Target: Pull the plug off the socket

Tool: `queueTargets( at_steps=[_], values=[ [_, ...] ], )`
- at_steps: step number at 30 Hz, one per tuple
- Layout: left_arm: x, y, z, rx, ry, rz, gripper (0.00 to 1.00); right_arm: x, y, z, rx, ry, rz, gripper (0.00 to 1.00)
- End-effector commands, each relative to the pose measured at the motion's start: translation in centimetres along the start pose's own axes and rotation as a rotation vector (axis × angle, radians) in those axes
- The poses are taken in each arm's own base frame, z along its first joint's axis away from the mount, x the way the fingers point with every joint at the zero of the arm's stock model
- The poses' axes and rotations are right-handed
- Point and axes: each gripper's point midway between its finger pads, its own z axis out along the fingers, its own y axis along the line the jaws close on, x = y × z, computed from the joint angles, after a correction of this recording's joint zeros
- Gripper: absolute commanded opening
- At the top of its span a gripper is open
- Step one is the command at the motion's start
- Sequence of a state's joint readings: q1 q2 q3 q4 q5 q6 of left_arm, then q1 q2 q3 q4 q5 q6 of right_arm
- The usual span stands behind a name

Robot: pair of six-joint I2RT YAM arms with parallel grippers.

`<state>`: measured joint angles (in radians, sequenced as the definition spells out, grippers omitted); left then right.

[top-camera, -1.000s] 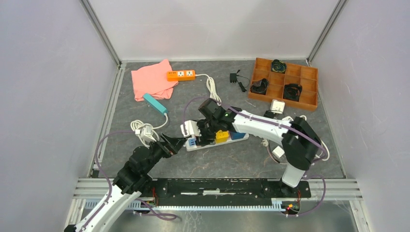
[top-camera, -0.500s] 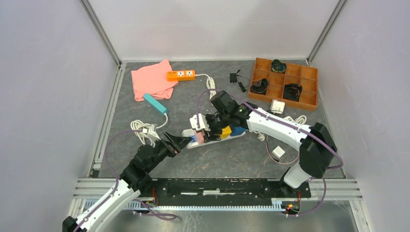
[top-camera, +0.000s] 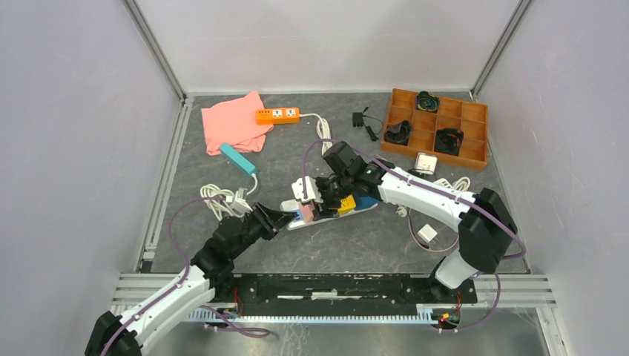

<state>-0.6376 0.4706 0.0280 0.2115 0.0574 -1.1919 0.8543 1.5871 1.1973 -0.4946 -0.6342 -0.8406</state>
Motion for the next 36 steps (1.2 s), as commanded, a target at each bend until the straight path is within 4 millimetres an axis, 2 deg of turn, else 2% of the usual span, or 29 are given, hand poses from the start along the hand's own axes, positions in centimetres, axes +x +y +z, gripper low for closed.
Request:
queueTargets(
  at_steps=[1,5,6,9,15,20,24,27,32,36],
  values=[
    [-0.9,-1.7,0.2,0.051,-0.031,-0.018,0.33,-2.4,-1.5,-1.0,0.056,-0.076,-0.05,0.0],
    [-0.8,-1.5,0.2,0.051,-0.032,-0.008,0.04,-2.7,-1.4,-1.0,0.046,-0.086,-0.05,0.0],
    [-0.8,-1.4,0.2,0.048,-0.034,-0.004,0.02,-3.0,-1.4,-1.1,0.044,-0.091,-0.052,0.0],
    [-0.9,-0.5,0.2,0.006,-0.041,0.009,0.02,-4.1,-1.5,-1.9,0.04,-0.12,-0.064,0.0],
    [-0.7,0.8,0.1,-0.045,-0.042,0.011,0.02,-6.9,-1.9,-5.4,0.068,-0.196,-0.131,0.0],
    [-1.0,1.5,0.2,-0.063,-0.067,-0.002,0.02,-7.4,-0.9,-7.5,0.082,-0.219,-0.208,0.0],
    [-1.2,1.3,0.2,-0.054,-0.071,0.017,0.02,-7.6,-2.0,-10.1,0.133,-0.26,-0.188,0.0],
    [-1.3,1.1,0.1,-0.045,-0.076,0.033,0.02,-6.9,-3.6,-12.8,0.211,-0.281,-0.15,0.0],
    [-1.1,1.1,0.0,-0.038,-0.069,0.045,0.02,-4.7,-6.3,-16.2,0.372,-0.281,-0.074,0.0],
    [-0.8,1.4,-0.1,-0.039,-0.058,0.044,0.02,-1.0,-10.0,-18.7,0.555,-0.218,0.058,0.0]
  ],
)
